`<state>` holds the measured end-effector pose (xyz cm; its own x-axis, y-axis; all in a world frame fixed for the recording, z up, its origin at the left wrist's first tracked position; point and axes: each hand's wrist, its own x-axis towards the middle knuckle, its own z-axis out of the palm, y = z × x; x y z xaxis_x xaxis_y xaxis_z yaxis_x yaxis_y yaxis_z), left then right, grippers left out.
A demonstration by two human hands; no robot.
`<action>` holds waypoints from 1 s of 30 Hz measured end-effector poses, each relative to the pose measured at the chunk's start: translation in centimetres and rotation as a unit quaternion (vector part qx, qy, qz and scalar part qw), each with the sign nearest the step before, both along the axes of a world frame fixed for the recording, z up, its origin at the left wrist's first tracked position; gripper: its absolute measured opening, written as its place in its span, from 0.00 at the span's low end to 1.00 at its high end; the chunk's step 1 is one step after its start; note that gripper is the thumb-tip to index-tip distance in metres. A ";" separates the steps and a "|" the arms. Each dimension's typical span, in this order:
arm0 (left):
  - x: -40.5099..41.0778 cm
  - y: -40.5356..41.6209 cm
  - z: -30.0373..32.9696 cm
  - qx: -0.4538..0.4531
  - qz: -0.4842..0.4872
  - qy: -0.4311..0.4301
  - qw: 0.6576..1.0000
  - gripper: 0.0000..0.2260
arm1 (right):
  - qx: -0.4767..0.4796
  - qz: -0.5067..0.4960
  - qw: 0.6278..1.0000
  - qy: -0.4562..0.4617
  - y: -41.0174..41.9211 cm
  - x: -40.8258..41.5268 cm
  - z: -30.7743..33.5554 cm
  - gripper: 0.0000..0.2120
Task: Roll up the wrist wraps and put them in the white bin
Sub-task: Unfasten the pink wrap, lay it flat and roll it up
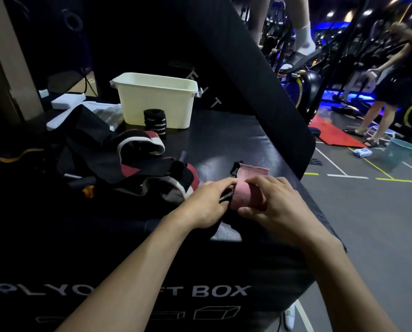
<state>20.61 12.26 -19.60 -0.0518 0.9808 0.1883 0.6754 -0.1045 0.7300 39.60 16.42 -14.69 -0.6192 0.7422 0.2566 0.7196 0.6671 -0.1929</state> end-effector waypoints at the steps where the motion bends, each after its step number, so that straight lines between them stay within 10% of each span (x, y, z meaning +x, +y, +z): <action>1: 0.0 -0.1 0.1 -0.006 0.006 0.008 1.000 0.27 | -0.006 0.002 1.000 -0.001 0.3 -0.1 0.0 0.29; 14: 0.2 0.3 -0.3 -0.009 -0.004 0.032 0.999 0.34 | 0.001 -0.013 1.000 0.026 0.9 -0.3 -1.1 0.22; 30: 0.7 -1.0 0.2 0.056 0.016 0.015 0.998 0.22 | 0.019 0.021 0.998 0.056 0.4 1.6 -1.0 0.41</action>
<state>21.33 11.26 -19.36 -0.0747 0.9516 0.2982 0.7011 -0.1625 0.6943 41.21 16.80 -15.71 -0.6152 0.7045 0.3538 0.6665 0.7045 -0.2439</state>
